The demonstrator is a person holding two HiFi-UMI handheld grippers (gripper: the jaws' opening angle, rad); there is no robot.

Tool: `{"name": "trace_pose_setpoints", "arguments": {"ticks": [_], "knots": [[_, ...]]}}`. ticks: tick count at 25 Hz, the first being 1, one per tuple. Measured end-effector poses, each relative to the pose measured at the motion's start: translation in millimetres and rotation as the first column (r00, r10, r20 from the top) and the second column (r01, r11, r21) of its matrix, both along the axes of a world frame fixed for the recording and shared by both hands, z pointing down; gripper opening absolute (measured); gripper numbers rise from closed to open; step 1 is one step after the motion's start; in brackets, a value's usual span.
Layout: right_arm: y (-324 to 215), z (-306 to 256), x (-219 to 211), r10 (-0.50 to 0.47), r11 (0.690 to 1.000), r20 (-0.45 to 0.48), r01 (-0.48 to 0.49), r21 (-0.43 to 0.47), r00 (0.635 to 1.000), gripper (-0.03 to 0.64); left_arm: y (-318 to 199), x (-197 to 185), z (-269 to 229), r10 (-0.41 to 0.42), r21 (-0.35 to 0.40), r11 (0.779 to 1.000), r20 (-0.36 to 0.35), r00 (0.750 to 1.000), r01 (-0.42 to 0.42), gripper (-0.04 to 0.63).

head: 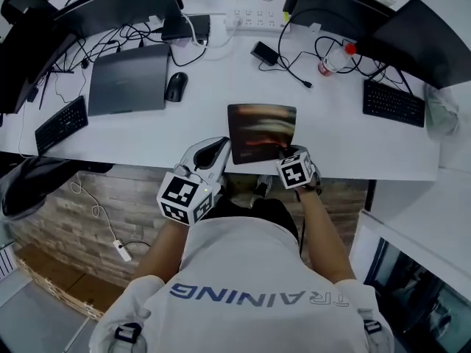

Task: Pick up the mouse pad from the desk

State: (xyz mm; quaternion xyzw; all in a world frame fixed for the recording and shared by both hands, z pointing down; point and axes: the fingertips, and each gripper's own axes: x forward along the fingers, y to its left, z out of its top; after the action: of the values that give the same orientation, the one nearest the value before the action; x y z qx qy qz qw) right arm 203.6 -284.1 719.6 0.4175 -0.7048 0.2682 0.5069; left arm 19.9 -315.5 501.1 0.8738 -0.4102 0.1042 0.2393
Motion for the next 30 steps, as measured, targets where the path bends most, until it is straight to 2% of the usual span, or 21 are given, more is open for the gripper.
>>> {"name": "trace_pose_setpoints", "arguments": {"ticks": [2,8,12,18,22,26,30], "knots": [[3,-5,-6,0.02,0.999,0.008,-0.02,0.031,1.0,0.061,8,-2,-2,0.009,0.013,1.0,-0.002,1.0,-0.009,0.0],[1,-45,-4,0.108,0.983,0.089,-0.12,0.142,0.99,0.049,18,-13,-18,0.006,0.06,0.998,-0.022,1.0,-0.005,0.001],[-2,-88,-4,0.166,0.954,0.149,-0.197,0.226,0.975,0.048,24,-23,-30,0.006,0.096,0.995,-0.024,1.0,-0.004,0.002],[-14,-161,-10,0.185,0.9,0.236,-0.261,0.348,0.954,0.048,25,-33,-66,-0.004,0.164,0.986,-0.055,0.998,0.013,0.002],[-25,-219,-12,0.173,0.834,0.276,-0.29,0.469,0.945,0.048,24,-39,-98,0.006,0.241,0.97,-0.061,0.998,0.009,0.001],[-26,-280,-9,0.161,0.731,0.308,-0.323,0.601,0.938,0.051,23,-51,-123,-0.011,0.307,0.951,-0.046,0.999,0.024,0.0],[-15,-338,-1,0.136,0.63,0.389,-0.382,0.676,0.911,0.051,22,-60,-143,-0.028,0.347,0.937,-0.055,0.998,0.045,0.001]]}}
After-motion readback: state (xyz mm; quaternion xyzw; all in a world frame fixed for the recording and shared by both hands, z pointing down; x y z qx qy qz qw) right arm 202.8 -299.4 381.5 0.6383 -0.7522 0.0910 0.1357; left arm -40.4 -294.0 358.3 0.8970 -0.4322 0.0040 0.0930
